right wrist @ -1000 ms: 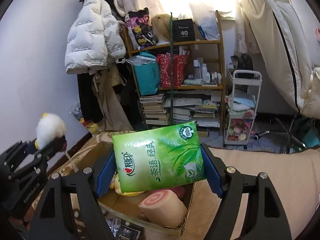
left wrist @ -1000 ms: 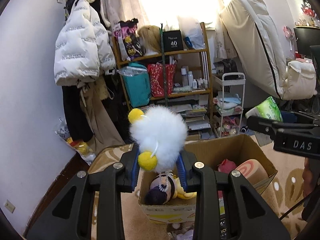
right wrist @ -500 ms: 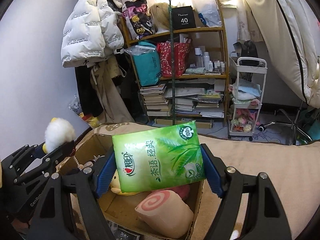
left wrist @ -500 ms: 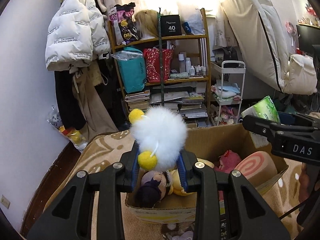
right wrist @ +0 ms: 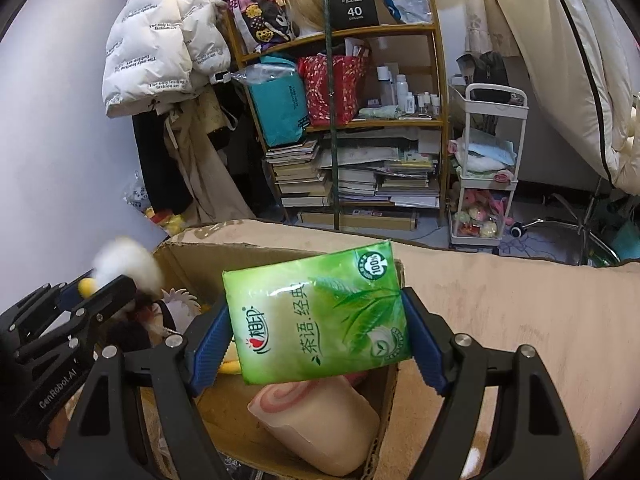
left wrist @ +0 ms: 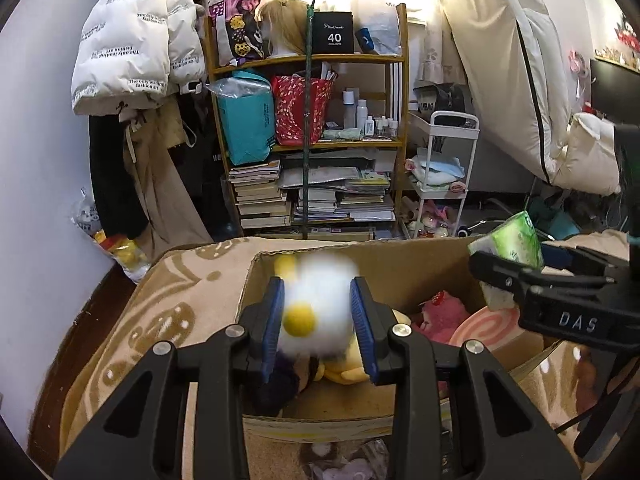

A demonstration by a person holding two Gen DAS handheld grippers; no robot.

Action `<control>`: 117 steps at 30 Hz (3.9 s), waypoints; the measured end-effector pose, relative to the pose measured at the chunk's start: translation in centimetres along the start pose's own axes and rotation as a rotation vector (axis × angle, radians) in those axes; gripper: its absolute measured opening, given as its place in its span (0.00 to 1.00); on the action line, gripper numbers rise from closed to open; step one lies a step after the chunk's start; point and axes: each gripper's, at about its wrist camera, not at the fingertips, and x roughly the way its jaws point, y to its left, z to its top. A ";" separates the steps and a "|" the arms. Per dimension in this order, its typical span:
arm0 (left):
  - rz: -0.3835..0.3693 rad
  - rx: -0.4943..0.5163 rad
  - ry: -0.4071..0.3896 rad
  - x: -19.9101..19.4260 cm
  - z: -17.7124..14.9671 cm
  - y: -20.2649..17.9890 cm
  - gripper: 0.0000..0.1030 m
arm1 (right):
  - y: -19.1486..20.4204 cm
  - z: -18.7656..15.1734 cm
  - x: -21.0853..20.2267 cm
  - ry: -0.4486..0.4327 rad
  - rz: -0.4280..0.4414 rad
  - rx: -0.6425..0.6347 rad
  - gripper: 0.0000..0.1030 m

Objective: Organize soft objects
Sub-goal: 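Open both tools to drop plush and tissue pack into the box, then move both tools down toward the bagged purple toy and black tissue pack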

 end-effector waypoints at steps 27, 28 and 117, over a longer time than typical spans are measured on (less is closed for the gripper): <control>0.171 0.029 -0.050 -7.3 0.0 0.9 0.94 | -0.1 -1.3 -6.4 -0.004 -0.027 0.063 1.00; 0.176 0.038 -0.051 -7.6 -0.1 0.9 0.95 | 0.0 -1.3 -6.8 -0.005 -0.031 0.057 1.00; 0.038 -0.089 0.578 3.1 -8.5 1.7 0.96 | 6.0 -11.5 1.7 0.441 0.024 -0.068 1.00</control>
